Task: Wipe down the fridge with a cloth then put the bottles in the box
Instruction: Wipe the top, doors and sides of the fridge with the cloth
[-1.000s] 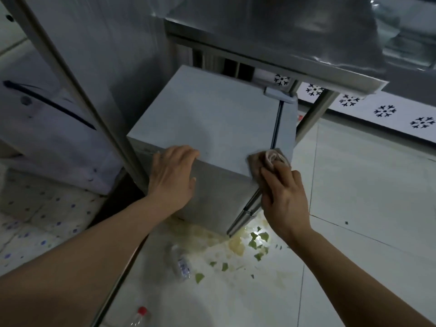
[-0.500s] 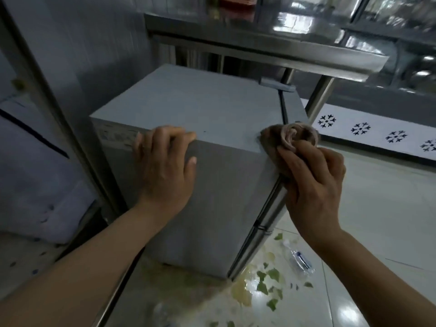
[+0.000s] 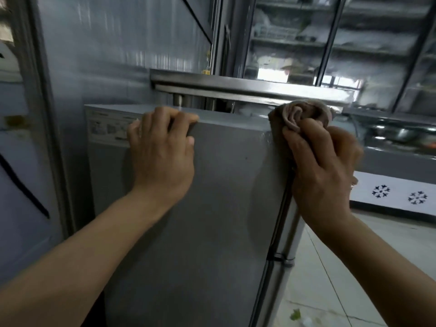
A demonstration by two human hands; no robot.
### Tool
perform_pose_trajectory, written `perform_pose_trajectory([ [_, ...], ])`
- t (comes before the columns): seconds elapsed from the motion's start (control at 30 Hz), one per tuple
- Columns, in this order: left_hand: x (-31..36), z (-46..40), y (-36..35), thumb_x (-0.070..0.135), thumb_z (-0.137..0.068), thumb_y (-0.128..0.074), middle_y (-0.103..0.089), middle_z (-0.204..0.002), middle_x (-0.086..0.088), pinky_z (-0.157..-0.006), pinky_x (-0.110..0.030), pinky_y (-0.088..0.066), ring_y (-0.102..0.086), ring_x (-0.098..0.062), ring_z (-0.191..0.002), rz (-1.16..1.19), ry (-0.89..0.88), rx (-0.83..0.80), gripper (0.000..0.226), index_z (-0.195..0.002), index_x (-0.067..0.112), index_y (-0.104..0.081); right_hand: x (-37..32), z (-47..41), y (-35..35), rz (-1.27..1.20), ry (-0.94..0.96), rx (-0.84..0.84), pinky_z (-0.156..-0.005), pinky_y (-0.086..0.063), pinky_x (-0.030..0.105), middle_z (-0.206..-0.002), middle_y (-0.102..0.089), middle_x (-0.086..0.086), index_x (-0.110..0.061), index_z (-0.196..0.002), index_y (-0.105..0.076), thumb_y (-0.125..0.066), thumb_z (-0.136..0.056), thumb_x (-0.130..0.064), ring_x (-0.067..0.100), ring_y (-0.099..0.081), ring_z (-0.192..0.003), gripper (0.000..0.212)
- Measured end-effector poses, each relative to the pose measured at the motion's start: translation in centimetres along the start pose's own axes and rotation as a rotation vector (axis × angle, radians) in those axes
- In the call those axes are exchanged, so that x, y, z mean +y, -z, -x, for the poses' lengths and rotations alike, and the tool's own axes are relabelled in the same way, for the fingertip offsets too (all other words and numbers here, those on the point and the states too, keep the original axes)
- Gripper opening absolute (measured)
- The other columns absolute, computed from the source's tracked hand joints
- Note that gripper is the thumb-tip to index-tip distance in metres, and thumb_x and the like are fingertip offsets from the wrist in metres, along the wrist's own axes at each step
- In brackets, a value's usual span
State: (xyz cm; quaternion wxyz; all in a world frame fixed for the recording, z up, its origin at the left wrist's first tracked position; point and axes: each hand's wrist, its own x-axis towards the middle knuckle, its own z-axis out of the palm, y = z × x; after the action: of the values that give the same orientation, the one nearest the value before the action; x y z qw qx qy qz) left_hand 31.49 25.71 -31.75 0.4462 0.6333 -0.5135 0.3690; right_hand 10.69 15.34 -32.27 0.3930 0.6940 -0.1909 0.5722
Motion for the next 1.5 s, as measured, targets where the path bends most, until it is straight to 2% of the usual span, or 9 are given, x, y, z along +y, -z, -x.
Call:
perform_pose_trajectory([
  [0.23,-1.5,0.5,0.6,0.008,-0.081,-0.053,-0.051,-0.125,-0.009,-0.097,-0.055,-0.03,-0.047,-0.031,-0.114,0.004,-0.136,-0.086,0.049,-0.13,0.014,-0.051,-1.8,2.8,0.0,-0.14,-0.033,-0.061,-0.097,-0.038,0.046,-0.13,-0.047,0.012,-0.006,-0.129,-0.054,-0.05,-0.097,-0.008,0.032,-0.043,-0.115,0.032],
  [0.3,-1.9,0.6,1.0,0.005,-0.082,-0.056,-0.049,-0.133,-0.008,-0.099,-0.059,-0.029,-0.043,-0.03,-0.123,-0.003,-0.174,-0.128,0.054,-0.134,0.013,-0.046,-2.9,4.1,0.5,-0.267,-0.162,-0.11,-0.093,-0.042,0.042,-0.121,-0.048,0.0,-0.02,-0.122,-0.051,-0.048,-0.1,-0.018,0.02,-0.047,-0.111,0.022],
  [0.4,-2.7,0.9,1.6,0.006,-0.083,-0.055,-0.045,-0.14,-0.006,-0.104,-0.055,-0.024,-0.037,-0.026,-0.131,0.026,-0.211,-0.162,0.055,-0.136,0.013,-0.043,-4.4,7.0,1.2,-0.209,-0.086,-0.172,-0.088,-0.047,0.035,-0.113,-0.048,-0.014,-0.042,-0.112,-0.052,-0.04,-0.102,-0.035,-0.003,-0.046,-0.107,0.017],
  [0.53,-5.7,0.7,2.8,0.015,-0.084,-0.051,-0.046,-0.14,-0.011,-0.102,-0.057,-0.027,-0.041,-0.032,-0.128,-0.058,-0.131,-0.118,0.051,-0.134,0.011,-0.044,-4.4,10.1,2.2,-0.16,0.17,-0.324,-0.087,-0.05,0.049,-0.124,-0.039,0.015,-0.009,-0.129,-0.045,-0.024,-0.102,-0.018,0.036,-0.043,-0.108,0.035],
  [0.83,-9.3,0.0,2.1,0.005,-0.078,-0.058,-0.049,-0.129,-0.014,-0.094,-0.057,-0.033,-0.04,-0.038,-0.124,-0.118,-0.015,-0.038,0.051,-0.128,0.012,-0.049,-6.7,1.1,-2.7,-0.013,-0.014,-0.191,-0.089,-0.027,0.042,-0.143,-0.031,0.012,-0.018,-0.14,-0.042,-0.043,-0.088,-0.032,0.037,-0.036,-0.108,0.054],
  [1.0,-9.2,0.0,2.1,0.005,-0.079,-0.057,-0.049,-0.129,-0.011,-0.094,-0.054,-0.032,-0.039,-0.036,-0.124,-0.101,0.001,-0.019,0.049,-0.128,0.014,-0.05,-8.9,7.9,-2.1,-0.15,0.426,-0.348,-0.082,-0.033,0.04,-0.133,-0.038,0.013,-0.016,-0.124,-0.048,-0.025,-0.098,-0.017,0.033,-0.043,-0.1,0.035],
  [1.1,-9.9,-0.4,2.6,0.006,-0.081,-0.055,-0.051,-0.127,-0.01,-0.094,-0.051,-0.031,-0.04,-0.035,-0.121,-0.1,-0.054,-0.045,0.048,-0.128,0.015,-0.05,-8.2,6.6,-1.7,-0.153,0.486,-0.386,-0.079,-0.033,0.038,-0.13,-0.041,0.01,-0.02,-0.122,-0.06,-0.026,-0.098,-0.018,0.031,-0.044,-0.1,0.041],
  [1.37,-13.2,-0.7,3.6,0.012,-0.079,-0.041,-0.049,-0.123,-0.017,-0.093,-0.049,-0.036,-0.046,-0.036,-0.112,-0.083,-0.055,-0.066,0.05,-0.129,0.008,-0.048,-11.3,-2.0,-5.0,-0.068,0.053,-0.182,-0.084,-0.03,0.042,-0.138,-0.051,0.008,-0.018,-0.131,-0.055,-0.052,-0.088,-0.025,0.035,-0.037,-0.112,0.044],
  [1.5,-13.2,-0.6,3.6,0.001,-0.08,-0.045,-0.048,-0.124,-0.017,-0.094,-0.05,-0.039,-0.046,-0.036,-0.112,-0.039,-0.047,-0.072,0.051,-0.131,0.009,-0.048,-13.6,3.0,-5.0,-0.188,0.427,-0.335,-0.082,-0.033,0.038,-0.132,-0.058,0.005,-0.017,-0.116,-0.068,-0.046,-0.088,-0.021,0.033,-0.041,-0.11,0.036],
])
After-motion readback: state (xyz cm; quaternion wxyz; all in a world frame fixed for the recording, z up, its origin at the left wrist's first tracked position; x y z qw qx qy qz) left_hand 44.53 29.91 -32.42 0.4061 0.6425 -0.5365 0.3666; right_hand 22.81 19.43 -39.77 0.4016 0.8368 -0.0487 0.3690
